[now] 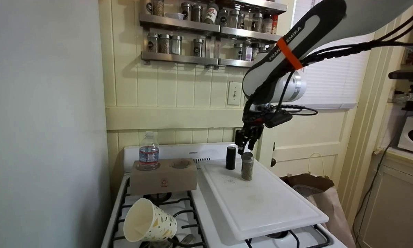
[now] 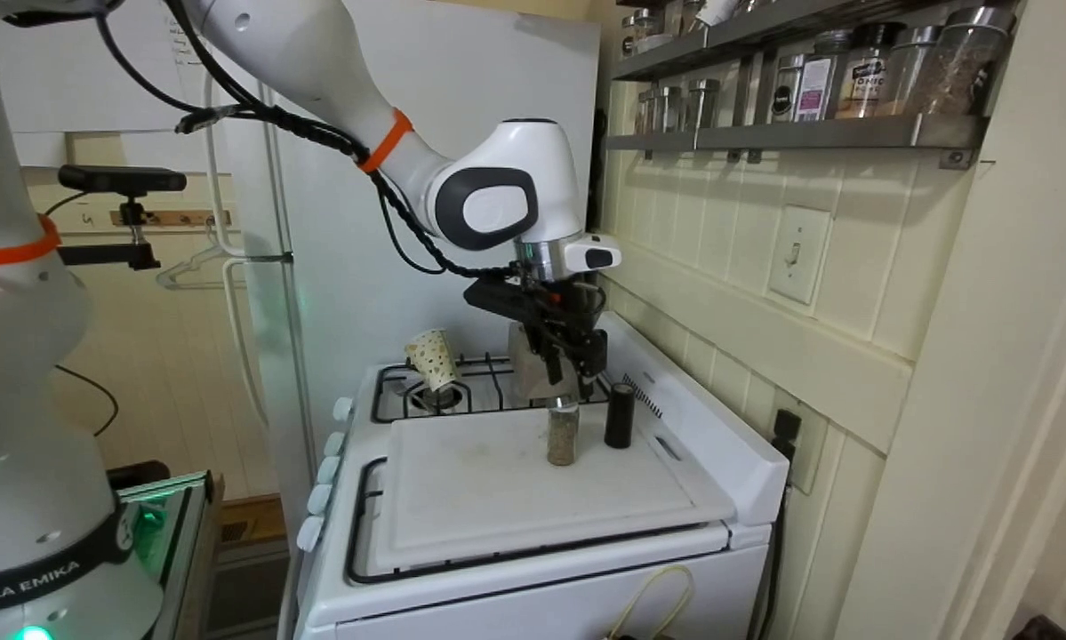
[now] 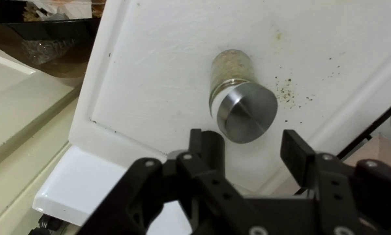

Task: Uncover the silver lid of the salt cellar

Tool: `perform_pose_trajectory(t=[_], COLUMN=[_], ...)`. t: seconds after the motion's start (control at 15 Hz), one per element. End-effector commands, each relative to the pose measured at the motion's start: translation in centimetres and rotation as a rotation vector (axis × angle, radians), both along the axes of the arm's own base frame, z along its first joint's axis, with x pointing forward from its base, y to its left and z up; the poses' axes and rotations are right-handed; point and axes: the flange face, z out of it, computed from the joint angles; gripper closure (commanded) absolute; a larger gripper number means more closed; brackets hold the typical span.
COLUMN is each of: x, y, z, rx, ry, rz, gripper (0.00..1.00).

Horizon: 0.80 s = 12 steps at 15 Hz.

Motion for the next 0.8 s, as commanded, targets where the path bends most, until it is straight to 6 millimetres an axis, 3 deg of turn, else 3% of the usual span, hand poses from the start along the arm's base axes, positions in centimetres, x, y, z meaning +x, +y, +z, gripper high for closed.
perform_pose_trajectory(t=[0.0, 0.4, 0.73], x=[-0.45, -0.76, -0.85], y=[1.02, 1.79, 1.57], z=[0.72, 0.4, 0.05], rx=[-0.044, -0.08, -0.145], ry=[0.059, 0.106, 0.112], rz=[0.023, 0.035, 0.027], gripper=[0.35, 0.33, 0.38])
